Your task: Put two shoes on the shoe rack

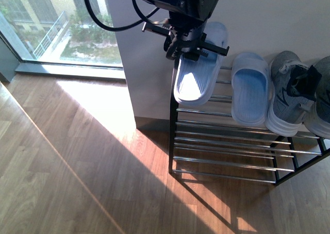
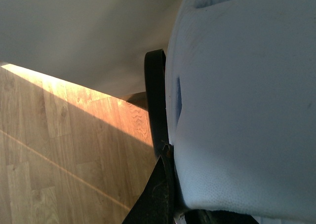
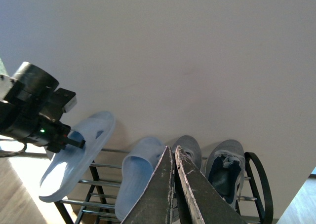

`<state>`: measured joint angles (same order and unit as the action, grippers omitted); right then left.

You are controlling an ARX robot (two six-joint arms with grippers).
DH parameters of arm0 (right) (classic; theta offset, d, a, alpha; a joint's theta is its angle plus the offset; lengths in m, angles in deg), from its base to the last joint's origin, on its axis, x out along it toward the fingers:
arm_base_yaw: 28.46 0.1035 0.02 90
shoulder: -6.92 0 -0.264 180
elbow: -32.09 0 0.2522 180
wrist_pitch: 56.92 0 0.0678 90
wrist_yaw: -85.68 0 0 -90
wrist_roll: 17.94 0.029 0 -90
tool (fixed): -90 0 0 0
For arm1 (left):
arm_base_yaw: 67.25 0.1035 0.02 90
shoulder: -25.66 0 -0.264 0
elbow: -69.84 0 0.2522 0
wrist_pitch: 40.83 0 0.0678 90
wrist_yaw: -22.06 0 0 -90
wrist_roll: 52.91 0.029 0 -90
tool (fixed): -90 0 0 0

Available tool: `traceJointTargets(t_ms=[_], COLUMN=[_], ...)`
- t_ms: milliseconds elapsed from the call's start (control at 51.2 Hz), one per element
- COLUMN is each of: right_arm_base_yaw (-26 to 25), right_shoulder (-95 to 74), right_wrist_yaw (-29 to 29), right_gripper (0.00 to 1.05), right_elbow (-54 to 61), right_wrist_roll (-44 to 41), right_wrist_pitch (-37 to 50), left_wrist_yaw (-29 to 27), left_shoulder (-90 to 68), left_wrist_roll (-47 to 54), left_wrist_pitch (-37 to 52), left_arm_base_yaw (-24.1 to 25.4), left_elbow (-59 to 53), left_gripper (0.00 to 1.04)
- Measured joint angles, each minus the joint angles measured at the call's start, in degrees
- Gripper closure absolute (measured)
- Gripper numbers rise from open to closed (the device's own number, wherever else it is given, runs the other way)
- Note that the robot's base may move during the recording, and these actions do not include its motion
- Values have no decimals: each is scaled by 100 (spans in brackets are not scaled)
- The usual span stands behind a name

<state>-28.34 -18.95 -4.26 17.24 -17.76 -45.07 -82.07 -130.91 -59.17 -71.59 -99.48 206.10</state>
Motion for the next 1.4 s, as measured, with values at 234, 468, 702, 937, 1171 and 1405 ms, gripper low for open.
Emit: traceJointTargets(t_ms=[234,468,702,937,1171,1405], right_arm_base_yaw=[0,0,-2,-2,-2,-2], right_shoulder=[680,1169,1475,2507,2549,2553], right_wrist_yaw=[0,2,0,-2,-2,-4], right_gripper=[103,103,103,103,103,103], right_elbow=[0,0,0,0,0,0], right_wrist_roll=[0,0,0,0,0,0], right_wrist_pitch=[-647,-1141,-1447,-2522,-2553,-2553], left_wrist_yaw=[-76,-133,-57,24,-116,-557], left_shoulder=[-1572,-2496,-2603,-2597,-621,1447], left_wrist_roll=[-87,-87,-131,-282,-590,-688], left_wrist_pitch=[-1434,-2225,-2286,-2194,-44,1827], left_arm_base_yaw=[-59,-79,-98,-144,-136,37], left_elbow=[2601,3980,4277,4301,1368,-1700], left_gripper=[103,103,76,33,10,9])
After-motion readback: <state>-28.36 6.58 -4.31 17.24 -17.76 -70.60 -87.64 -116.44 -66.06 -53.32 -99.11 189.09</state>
